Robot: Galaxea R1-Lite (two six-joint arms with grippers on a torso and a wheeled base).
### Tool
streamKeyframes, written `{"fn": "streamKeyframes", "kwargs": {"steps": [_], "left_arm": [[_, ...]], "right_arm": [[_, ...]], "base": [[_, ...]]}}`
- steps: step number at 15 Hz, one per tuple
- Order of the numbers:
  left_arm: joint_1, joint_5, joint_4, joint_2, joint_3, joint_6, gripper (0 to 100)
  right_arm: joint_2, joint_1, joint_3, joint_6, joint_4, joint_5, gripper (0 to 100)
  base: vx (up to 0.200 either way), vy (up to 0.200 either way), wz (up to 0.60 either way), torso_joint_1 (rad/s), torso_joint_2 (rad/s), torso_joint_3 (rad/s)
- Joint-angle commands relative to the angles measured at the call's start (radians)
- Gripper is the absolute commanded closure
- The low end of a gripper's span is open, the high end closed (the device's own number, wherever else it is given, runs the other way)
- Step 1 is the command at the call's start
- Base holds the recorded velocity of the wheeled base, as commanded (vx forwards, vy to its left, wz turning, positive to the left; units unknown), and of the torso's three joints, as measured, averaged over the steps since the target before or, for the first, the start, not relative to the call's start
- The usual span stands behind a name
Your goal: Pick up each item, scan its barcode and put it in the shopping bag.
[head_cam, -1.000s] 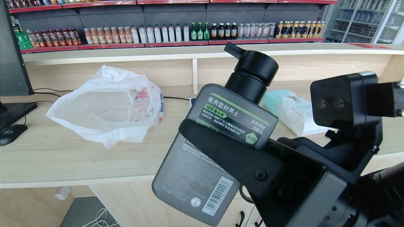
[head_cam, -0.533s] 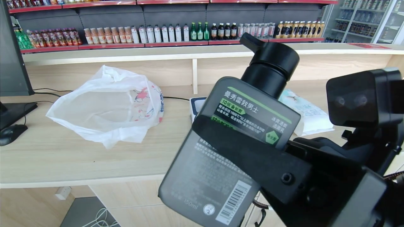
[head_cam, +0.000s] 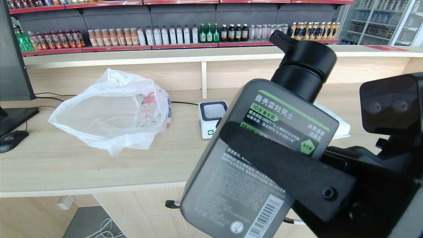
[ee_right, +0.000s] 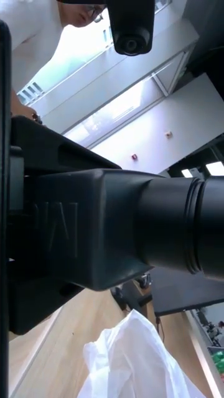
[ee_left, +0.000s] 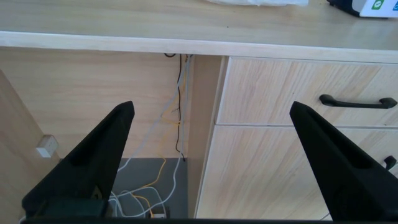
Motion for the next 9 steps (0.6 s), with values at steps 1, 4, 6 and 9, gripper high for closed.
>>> {"fn": "streamKeyframes", "kwargs": {"steps": [1, 4, 6, 9], "left_arm": [[0.000, 0.000, 0.000, 0.000, 0.000, 0.000, 0], [0.000, 0.000, 0.000, 0.000, 0.000, 0.000, 0], [0.000, 0.000, 0.000, 0.000, 0.000, 0.000, 0], [0.000, 0.000, 0.000, 0.000, 0.000, 0.000, 0]], "right_arm": [[-0.001, -0.001, 0.004, 0.000, -0.001, 0.001, 100], [0.000, -0.010, 0.006, -0.003, -0.001, 0.001, 100], [0.003, -0.048, 0.006, -0.017, -0.001, -0.002, 100], [0.008, -0.111, 0.034, -0.100, -0.001, -0.001, 100]], "base": [[0.000, 0.000, 0.00, 0.000, 0.00, 0.000], [0.000, 0.000, 0.00, 0.000, 0.00, 0.000], [0.000, 0.000, 0.00, 0.000, 0.00, 0.000], [0.000, 0.000, 0.00, 0.000, 0.00, 0.000]]}}
